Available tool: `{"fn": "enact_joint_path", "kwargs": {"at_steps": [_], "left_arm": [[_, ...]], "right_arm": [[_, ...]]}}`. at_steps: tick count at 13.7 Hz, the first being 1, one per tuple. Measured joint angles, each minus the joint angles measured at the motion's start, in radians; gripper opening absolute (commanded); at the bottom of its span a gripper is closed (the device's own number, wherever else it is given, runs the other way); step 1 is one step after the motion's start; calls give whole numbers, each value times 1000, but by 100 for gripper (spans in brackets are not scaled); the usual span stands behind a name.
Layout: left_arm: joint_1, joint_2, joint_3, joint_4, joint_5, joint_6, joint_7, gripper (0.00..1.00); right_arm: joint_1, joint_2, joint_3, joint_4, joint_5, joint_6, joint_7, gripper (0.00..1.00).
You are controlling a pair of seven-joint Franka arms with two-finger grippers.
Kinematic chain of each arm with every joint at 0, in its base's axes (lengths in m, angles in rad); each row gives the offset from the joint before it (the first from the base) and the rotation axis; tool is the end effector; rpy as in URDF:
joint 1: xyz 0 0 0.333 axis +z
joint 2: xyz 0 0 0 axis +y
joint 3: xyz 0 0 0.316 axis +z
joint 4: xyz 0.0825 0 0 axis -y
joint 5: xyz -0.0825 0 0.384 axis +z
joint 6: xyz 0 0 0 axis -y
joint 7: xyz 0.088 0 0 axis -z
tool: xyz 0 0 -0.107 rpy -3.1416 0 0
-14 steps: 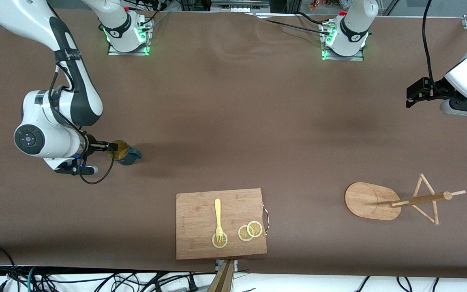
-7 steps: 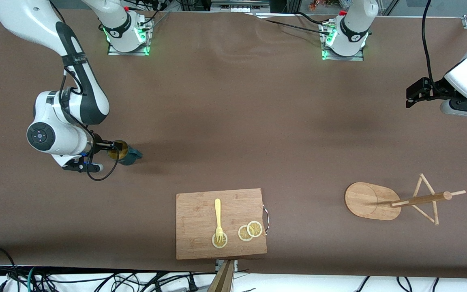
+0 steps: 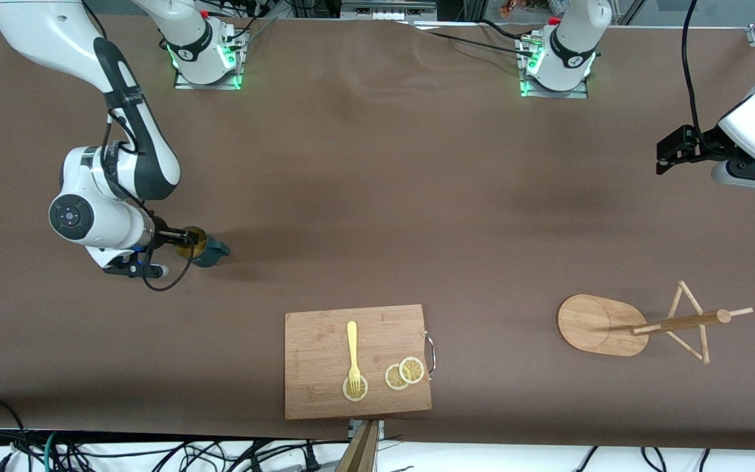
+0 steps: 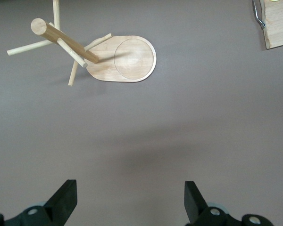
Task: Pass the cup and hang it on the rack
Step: 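Reach the right gripper down to the teal mug's rim, then close the right gripper on the teal mug's rim and lift it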
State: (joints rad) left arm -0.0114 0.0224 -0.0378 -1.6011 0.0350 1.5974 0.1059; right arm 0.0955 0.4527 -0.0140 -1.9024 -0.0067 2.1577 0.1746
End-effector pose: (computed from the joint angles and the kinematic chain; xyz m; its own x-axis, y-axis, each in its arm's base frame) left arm 0.5621 -0.0238 0.6000 0.9874 -0.1553 -0.0296 -0.1562 -0.9872 -0.0311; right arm 0.6058 0.0495 0.2461 0.9774 -0.0906 -0.1912 -0.0835 -0.9955 0.0448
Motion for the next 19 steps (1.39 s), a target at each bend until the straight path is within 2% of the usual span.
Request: {"fn": "enact_joint_path", "kwargs": {"at_steps": [5,11,13,15,19], "left_arm": [[0,0,0,0,0,0,0,100],[0,0,0,0,0,0,0,100],[0,0,0,0,0,0,0,100],[0,0,0,0,0,0,0,100],[0,0,-1,0,0,0,0,100]], "right_arm": [[0,0,0,-9,1,12,3,0],[3,-6,5,5,6,23,3,0],[16,-7,31,39,6,24,27,0],[65,-7,54,85,7,23,114,0],[238,1,63,170,9,23,318,0]]}}
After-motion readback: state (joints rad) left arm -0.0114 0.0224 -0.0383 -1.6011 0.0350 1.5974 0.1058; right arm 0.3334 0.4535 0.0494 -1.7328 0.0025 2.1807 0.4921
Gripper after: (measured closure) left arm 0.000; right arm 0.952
